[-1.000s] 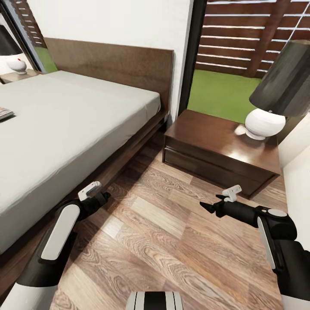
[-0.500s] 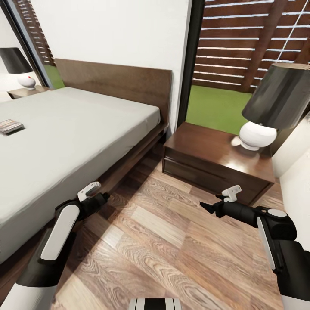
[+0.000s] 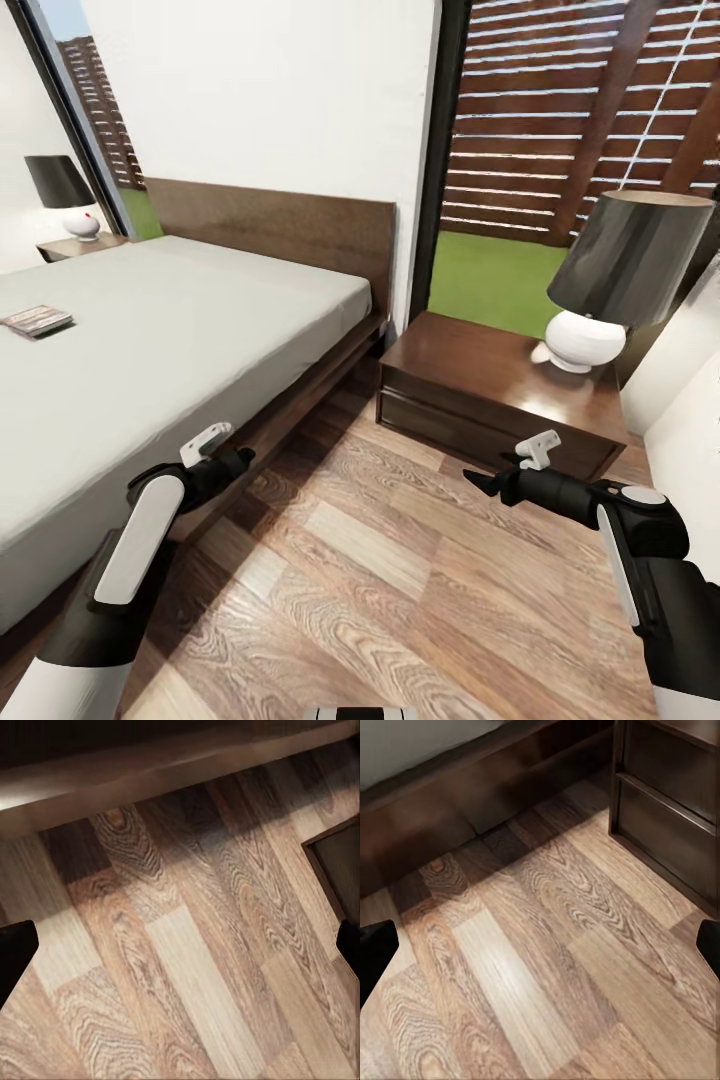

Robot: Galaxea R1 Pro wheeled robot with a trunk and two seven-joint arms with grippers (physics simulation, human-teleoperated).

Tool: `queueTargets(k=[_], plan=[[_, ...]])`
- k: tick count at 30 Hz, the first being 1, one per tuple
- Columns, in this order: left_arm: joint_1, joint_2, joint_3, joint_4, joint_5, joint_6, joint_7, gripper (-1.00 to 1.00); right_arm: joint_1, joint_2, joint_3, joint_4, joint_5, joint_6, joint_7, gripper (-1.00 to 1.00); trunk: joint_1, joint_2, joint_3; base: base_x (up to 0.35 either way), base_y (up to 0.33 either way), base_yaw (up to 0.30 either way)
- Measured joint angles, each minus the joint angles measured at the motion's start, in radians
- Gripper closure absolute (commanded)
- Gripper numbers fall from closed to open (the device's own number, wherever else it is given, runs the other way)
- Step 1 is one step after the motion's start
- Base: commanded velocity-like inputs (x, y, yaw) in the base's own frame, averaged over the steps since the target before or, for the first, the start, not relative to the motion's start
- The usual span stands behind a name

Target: In the bedroom, move the book from the bed onto either nightstand, and place the two sandals side by side next to the bed.

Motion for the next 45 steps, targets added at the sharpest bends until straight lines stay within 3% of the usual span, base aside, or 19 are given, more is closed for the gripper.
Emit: queueTargets(k=[23,45], plan=[[0.001,-0.002,0.0,0.002,-0.001,0.0,0.001,-1.0,0.001,0.0,-0.002,0.0,0.0,-0.002,0.0,-1.0,-0.01,0.005,0.125,0.0,0.0,0.005],[0.001,-0.002,-0.001,0.001,0.001,0.001,0.002,-1.0,0.001,-0.001,-0.005,0.0,0.0,-0.002,0.0,-1.0,-0.02,0.011,0.214,0.0,0.0,0.004]])
